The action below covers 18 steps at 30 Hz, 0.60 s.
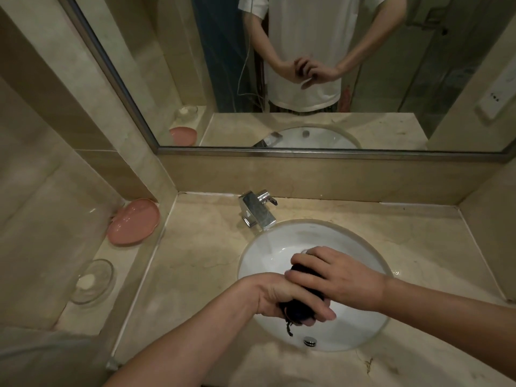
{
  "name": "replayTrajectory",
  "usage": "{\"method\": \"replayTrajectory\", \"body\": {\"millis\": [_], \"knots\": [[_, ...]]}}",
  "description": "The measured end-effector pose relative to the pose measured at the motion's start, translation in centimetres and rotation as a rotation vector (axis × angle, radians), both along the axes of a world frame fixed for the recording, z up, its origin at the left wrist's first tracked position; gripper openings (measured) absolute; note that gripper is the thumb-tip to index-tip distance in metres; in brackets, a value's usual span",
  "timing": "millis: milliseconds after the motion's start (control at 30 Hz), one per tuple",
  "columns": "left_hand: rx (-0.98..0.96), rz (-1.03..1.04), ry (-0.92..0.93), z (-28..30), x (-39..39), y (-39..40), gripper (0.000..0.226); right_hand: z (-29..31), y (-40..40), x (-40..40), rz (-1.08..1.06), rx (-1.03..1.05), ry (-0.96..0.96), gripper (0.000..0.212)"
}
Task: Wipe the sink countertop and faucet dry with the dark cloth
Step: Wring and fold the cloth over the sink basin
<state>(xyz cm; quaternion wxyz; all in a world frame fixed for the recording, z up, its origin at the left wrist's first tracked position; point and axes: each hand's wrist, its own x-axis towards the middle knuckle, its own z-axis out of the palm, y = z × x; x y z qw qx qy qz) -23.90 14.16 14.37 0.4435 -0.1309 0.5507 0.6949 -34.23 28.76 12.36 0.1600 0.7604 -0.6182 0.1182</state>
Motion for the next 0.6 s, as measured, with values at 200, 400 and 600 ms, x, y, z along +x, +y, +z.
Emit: {"method": "replayTrajectory", "body": {"millis": [200,400,600], "knots": [[-0.443,0.000,0.039,-1.7,-0.6,0.6,0.033,-0.6,-1.8,-0.7,-0.201,0.339,0.189,0.028],[-1.155,-0.038,0.302,-6.1,-1.1,0.8,0.007,-2.4,-5.5,1.2,-0.462,0.951,0.191,0.013],[-1.548,-0.356,0.733,-7.5,-2.1,-1.1,0.032,-2.5,-6.6,-0.1,-0.753,1.086,-0.468,0.017]]}}
